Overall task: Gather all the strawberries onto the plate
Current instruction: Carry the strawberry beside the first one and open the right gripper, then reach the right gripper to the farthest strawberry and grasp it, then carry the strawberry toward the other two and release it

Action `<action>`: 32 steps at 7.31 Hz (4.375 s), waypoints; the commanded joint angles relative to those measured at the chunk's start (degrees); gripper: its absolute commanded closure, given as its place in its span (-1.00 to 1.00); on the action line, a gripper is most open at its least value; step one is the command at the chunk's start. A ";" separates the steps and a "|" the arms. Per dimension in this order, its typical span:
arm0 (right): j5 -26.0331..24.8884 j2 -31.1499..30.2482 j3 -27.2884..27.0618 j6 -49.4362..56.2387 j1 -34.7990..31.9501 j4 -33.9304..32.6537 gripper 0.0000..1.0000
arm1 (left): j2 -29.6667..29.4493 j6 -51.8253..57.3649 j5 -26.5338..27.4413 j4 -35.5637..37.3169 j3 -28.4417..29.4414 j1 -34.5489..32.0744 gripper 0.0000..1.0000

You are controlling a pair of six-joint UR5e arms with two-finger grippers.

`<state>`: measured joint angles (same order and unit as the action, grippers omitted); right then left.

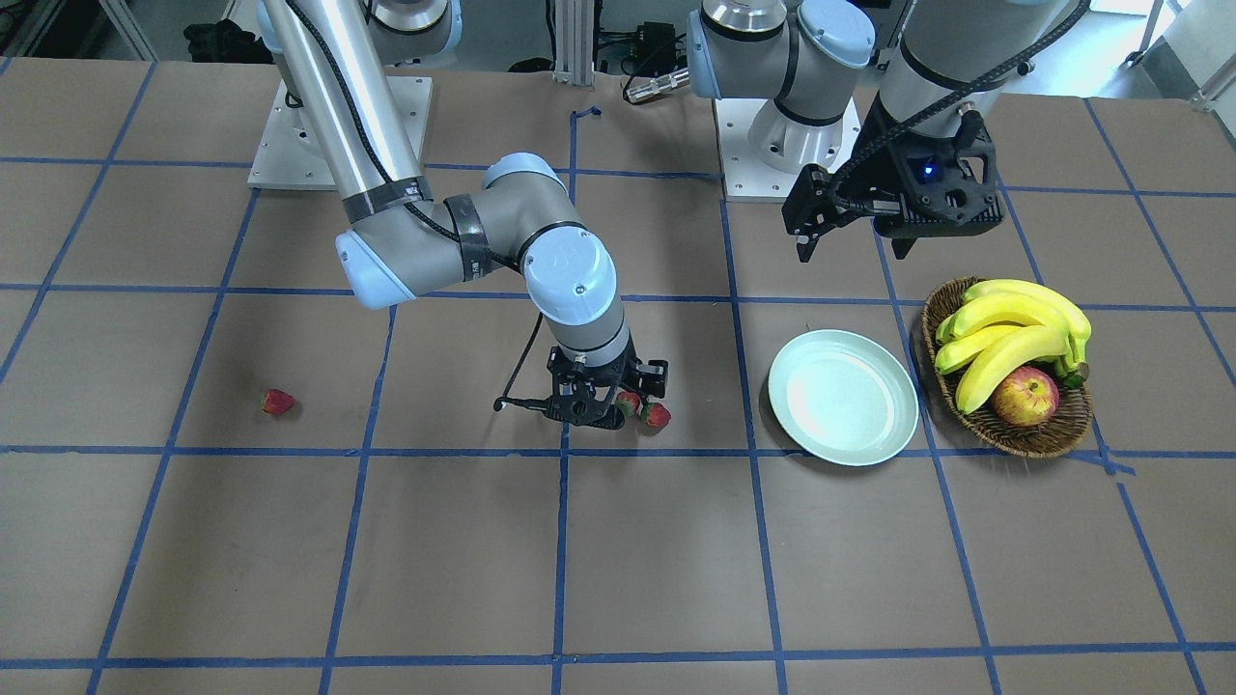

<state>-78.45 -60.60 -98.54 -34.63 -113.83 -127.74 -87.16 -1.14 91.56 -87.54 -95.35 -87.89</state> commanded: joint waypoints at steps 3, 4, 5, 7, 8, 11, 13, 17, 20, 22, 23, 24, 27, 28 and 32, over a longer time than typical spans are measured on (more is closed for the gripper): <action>-11.68 -8.11 0.10 7.55 13.85 11.09 -1.00 | 0.06 0.09 0.11 -0.09 -0.18 0.00 -1.00; -12.59 -10.65 0.11 12.26 18.33 15.46 -1.00 | 0.15 0.09 0.37 0.00 -1.14 0.00 -1.00; -12.95 -12.24 -1.20 17.09 21.86 17.33 -1.00 | 0.32 0.09 0.46 0.09 -1.50 0.00 -1.00; -18.82 -12.34 -6.11 26.57 28.36 16.48 -0.82 | 0.33 -0.09 0.03 0.18 -1.50 0.00 -1.00; -18.24 -12.34 -8.83 32.02 32.92 15.08 -0.73 | 0.33 0.00 0.02 0.26 -1.50 0.00 -1.00; -15.77 -11.47 -16.41 36.91 34.11 -0.19 -0.70 | 0.41 0.00 -0.06 0.44 -1.50 0.00 -1.00; -16.12 -11.12 -16.51 36.91 34.29 -0.32 -0.46 | 0.68 -0.70 0.28 0.35 -1.59 0.00 -1.00; -19.00 -10.76 -17.03 37.26 34.81 -0.14 -0.33 | 0.59 -0.35 0.46 0.35 -1.59 0.00 -1.00; -19.20 -10.41 -17.03 37.35 34.81 -0.14 0.33 | 0.68 -0.61 0.72 0.35 -1.50 0.00 -1.00; -19.11 -10.50 -16.51 37.35 34.81 -0.05 0.86 | 0.68 0.00 0.73 0.44 -1.33 0.08 -1.00; -19.20 -11.20 -15.81 37.35 34.81 0.56 0.93 | 0.50 0.00 0.64 0.44 -1.59 0.09 -1.00; -18.85 -11.38 -13.97 37.18 34.47 1.43 0.92 | 0.50 -0.35 0.03 1.48 -1.59 0.69 -1.00; -13.42 -12.09 -7.90 31.31 24.49 10.23 0.91 | 0.33 -0.35 0.38 1.67 -1.68 0.44 -1.00; -9.13 -11.82 -7.98 28.68 21.22 10.14 0.91 | 0.41 -0.44 0.37 1.67 -1.68 0.44 -1.00; 0.05 -5.34 -5.19 8.68 8.12 -3.18 0.90 | 0.85 -0.96 -0.15 1.58 -1.68 0.87 -1.00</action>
<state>-80.21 -68.65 -105.56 -19.13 -101.95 -126.32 -86.48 -1.83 91.83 -86.06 -97.10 -87.25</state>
